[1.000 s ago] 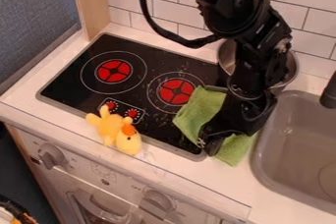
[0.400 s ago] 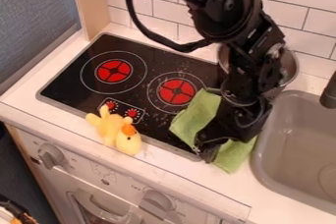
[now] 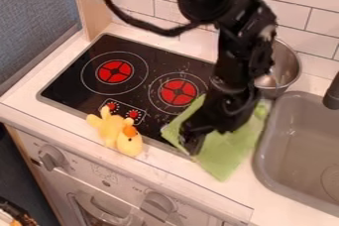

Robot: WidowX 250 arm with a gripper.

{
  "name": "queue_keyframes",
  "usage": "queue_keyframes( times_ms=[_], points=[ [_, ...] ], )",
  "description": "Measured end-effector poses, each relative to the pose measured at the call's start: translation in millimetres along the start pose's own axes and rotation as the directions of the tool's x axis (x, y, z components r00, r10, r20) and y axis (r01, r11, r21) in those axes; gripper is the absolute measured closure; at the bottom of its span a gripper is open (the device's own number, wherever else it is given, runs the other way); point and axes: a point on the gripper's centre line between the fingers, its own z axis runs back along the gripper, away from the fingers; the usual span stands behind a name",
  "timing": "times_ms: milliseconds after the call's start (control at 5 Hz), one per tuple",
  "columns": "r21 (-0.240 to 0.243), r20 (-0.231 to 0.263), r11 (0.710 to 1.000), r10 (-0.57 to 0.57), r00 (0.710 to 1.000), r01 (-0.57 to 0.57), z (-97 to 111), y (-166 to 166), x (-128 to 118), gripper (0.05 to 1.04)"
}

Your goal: Move the green towel to the lower right side of the burner

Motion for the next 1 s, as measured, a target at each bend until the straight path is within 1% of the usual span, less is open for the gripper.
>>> queue_keyframes(
  times_ms=[200,400,600,800,1000],
  points=[
    [0.020,-0.028,1.000,-0.009,1.000,0.009,19,7,-7,0.084],
    [0.043,-0.058,0.999,0.008,0.998,-0.006,39,11,-10,0.084],
    [0.084,-0.070,0.996,0.017,0.997,-0.011,59,13,-7,0.084],
    [0.081,-0.093,0.997,0.007,0.996,0.000,68,14,-9,0.084],
    [0.081,-0.093,0.997,0.007,0.996,0.000,68,14,-9,0.084]
  ],
)
